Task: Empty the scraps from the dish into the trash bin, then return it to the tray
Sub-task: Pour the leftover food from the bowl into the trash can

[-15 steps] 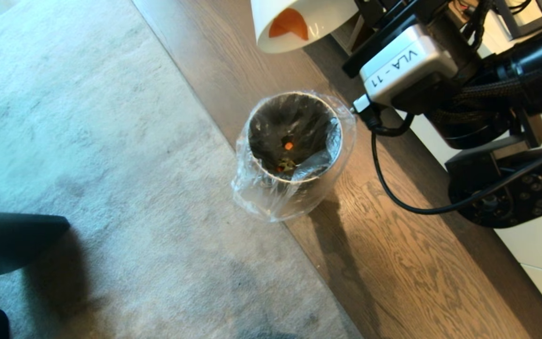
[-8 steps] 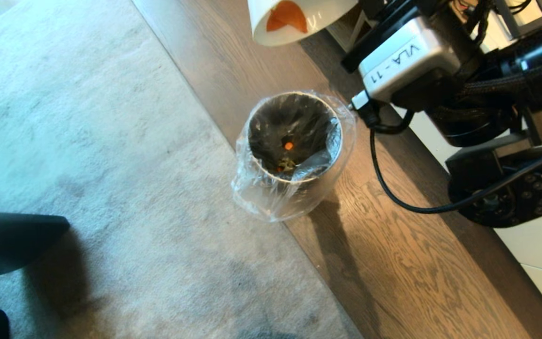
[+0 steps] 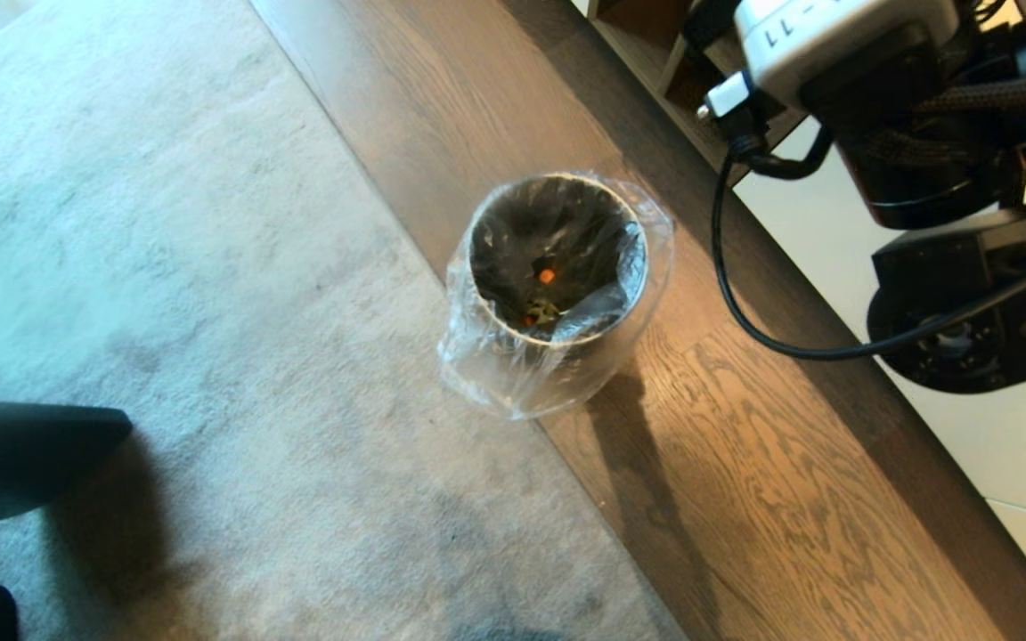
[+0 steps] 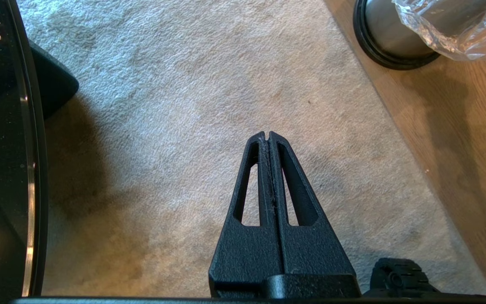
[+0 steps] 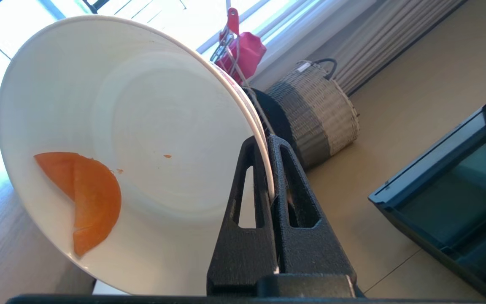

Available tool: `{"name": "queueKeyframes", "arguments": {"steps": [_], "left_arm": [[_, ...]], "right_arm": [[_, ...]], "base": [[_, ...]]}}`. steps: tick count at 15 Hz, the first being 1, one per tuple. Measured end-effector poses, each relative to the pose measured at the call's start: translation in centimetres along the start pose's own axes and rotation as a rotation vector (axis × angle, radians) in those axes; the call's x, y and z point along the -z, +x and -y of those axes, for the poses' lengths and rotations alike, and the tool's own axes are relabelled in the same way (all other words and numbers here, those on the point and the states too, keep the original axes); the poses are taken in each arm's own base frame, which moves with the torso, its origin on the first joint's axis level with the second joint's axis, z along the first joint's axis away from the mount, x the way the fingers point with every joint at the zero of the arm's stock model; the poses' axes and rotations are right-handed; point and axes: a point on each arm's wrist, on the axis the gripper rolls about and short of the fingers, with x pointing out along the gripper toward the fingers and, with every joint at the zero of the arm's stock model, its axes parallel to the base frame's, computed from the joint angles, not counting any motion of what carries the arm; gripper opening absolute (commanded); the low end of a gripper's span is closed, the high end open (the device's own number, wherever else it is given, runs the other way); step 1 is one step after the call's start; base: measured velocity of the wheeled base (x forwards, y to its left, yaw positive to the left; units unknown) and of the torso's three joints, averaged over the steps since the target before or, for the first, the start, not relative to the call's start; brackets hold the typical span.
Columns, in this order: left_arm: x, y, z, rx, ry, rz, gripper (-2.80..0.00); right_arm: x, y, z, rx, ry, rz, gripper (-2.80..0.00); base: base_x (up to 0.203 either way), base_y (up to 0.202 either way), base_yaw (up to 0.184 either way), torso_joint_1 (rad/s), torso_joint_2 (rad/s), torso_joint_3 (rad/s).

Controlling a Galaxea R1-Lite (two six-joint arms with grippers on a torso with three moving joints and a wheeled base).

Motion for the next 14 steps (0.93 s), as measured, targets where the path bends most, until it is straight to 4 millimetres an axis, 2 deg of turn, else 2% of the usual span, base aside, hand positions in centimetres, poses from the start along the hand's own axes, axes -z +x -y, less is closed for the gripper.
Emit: {"name": "queueKeyframes", "arguments": {"steps": [7,14], "left_arm": [[0.0,0.0,0.0,-0.001,0.000,0.000,-2.80],[0.0,0.0,0.0,0.000,0.000,0.000,-2.80]], "right_arm": [[-1.5,0.6,1.4,0.031,0.025,0.033,-2.80],[-1.9,-0.4,0.5,-0.022,0.083,0.014,-2.80]], "base": [[0.000,0.000,0.000,0.000,0.00,0.000],[0.000,0.000,0.000,0.000,0.00,0.000]]}}
